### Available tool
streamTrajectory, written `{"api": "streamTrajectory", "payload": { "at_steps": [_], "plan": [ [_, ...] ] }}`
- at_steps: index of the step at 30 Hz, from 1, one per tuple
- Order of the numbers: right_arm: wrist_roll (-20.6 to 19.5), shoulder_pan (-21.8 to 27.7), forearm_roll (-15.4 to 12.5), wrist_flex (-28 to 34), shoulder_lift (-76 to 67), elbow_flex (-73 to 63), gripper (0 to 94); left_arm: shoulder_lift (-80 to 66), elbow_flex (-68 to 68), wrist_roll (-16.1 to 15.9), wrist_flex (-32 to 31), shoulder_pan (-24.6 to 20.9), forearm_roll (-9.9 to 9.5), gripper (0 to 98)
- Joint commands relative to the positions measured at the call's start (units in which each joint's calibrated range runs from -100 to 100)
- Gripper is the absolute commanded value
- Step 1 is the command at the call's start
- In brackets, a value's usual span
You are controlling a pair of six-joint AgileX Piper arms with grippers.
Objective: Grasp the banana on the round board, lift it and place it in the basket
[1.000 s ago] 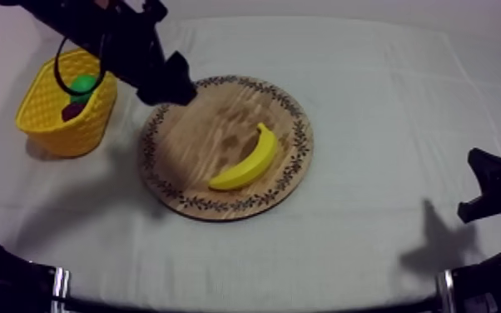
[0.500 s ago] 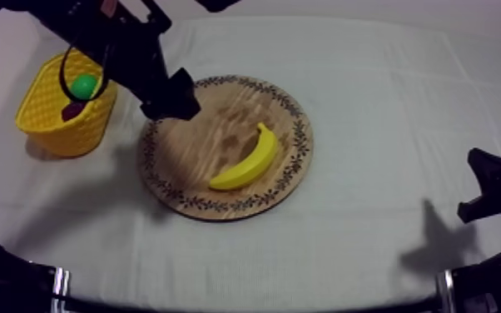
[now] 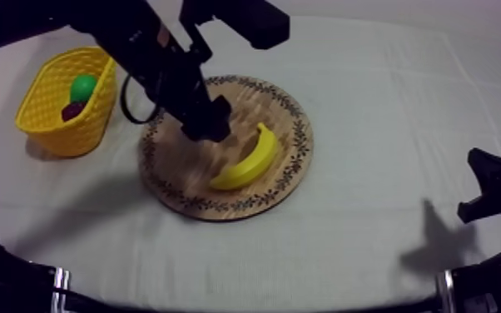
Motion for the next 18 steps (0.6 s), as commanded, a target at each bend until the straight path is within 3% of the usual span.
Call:
{"api": "streamTrajectory", "payload": {
  "at_steps": [1, 10, 18],
  "plan": [
    [-0.01, 0.0, 0.0, 0.04, 0.0, -0.03, 0.3, 2.33, -1.14, 0.11, 0.26, 0.23, 0.01, 82.4],
    [-0.01, 0.0, 0.0, 0.04, 0.0, -0.03, 0.3, 9.54, -6.93, 0.17, 1.28, 1.68, -0.04, 81.8],
    [-0.01, 0.0, 0.0, 0.04, 0.0, -0.03, 0.3, 13.46, -10.92, 0.55, 6.95, 3.28, 0.22, 83.4]
  ]
}}
